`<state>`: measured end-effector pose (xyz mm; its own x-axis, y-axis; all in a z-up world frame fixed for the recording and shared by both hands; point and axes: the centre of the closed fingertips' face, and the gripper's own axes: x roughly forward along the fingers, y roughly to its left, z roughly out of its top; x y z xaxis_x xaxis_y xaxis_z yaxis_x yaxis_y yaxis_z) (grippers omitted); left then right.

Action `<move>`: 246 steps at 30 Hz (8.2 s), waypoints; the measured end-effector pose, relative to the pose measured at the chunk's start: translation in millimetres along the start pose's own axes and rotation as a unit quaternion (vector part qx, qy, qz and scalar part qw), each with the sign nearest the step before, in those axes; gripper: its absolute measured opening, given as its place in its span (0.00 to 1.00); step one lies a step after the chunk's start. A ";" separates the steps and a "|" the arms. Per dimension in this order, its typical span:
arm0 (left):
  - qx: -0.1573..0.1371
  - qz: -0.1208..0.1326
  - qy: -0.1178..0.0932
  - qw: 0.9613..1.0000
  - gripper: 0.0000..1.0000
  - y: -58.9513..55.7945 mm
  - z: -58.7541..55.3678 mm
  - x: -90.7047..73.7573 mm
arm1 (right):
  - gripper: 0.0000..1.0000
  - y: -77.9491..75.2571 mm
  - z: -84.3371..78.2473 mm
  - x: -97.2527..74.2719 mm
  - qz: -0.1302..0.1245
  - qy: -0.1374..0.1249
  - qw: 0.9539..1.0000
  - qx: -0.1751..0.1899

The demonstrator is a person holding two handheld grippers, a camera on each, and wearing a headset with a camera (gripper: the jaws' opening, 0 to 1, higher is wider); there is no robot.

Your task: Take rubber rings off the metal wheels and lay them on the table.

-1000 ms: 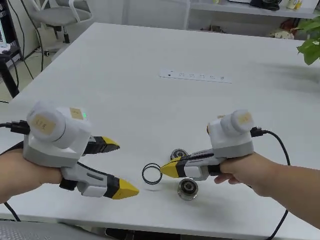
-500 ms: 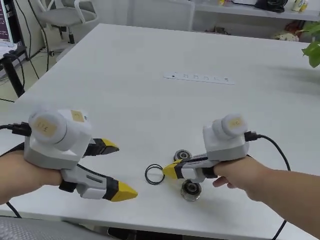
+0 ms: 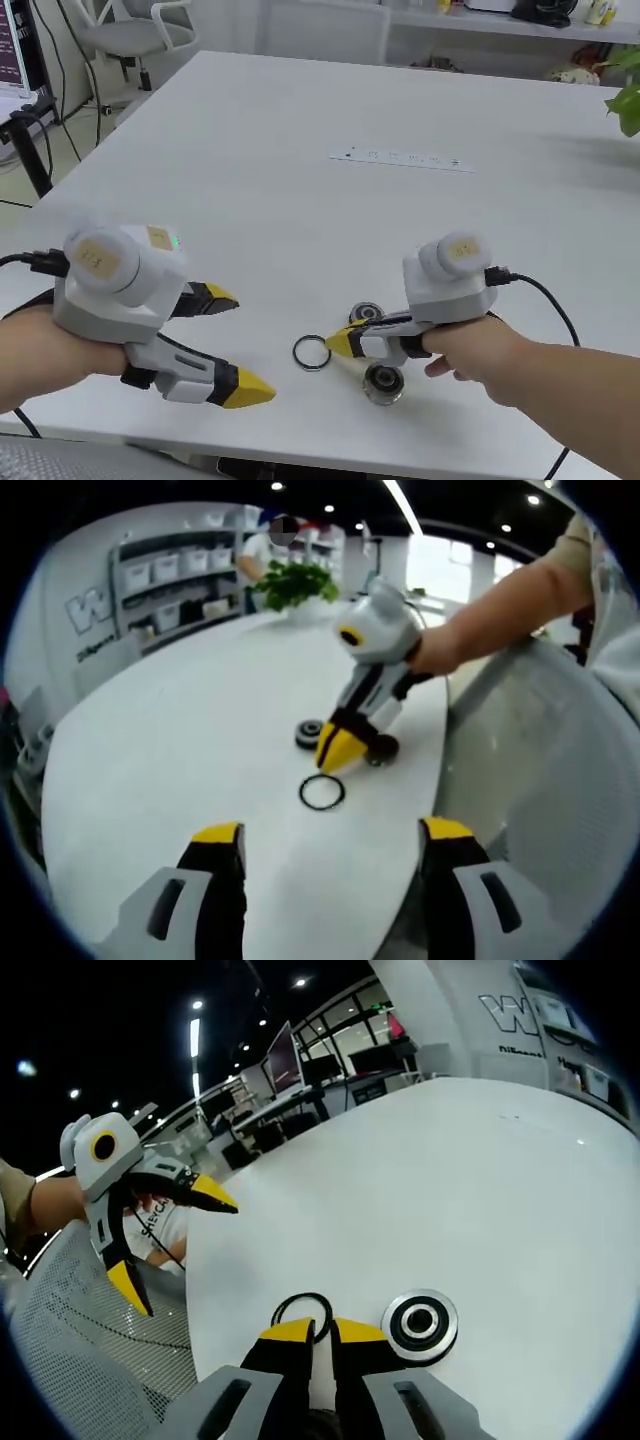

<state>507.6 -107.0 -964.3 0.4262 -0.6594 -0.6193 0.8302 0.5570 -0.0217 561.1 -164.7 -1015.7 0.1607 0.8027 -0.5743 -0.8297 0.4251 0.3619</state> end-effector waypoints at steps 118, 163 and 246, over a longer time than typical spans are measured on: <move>0.068 -0.049 0.010 0.996 0.13 15.2 61.5 137.9 | 0.27 -54.9 -3.5 -40.4 -0.020 -0.038 0.994 -0.102; 0.044 -0.037 0.004 0.998 0.12 16.5 60.0 136.0 | 0.00 -55.5 -10.3 -46.1 -0.030 -0.032 0.997 -0.066; 0.088 -0.043 -0.030 0.995 0.35 1.5 71.3 92.5 | 0.00 -35.0 23.1 -61.3 0.007 -0.106 0.994 0.018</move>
<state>573.9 -203.1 -965.7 0.3665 -0.7326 -0.5735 0.9127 0.4029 0.0686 592.6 -219.1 -976.2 0.2623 0.8771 -0.4023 -0.8134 0.4252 0.3969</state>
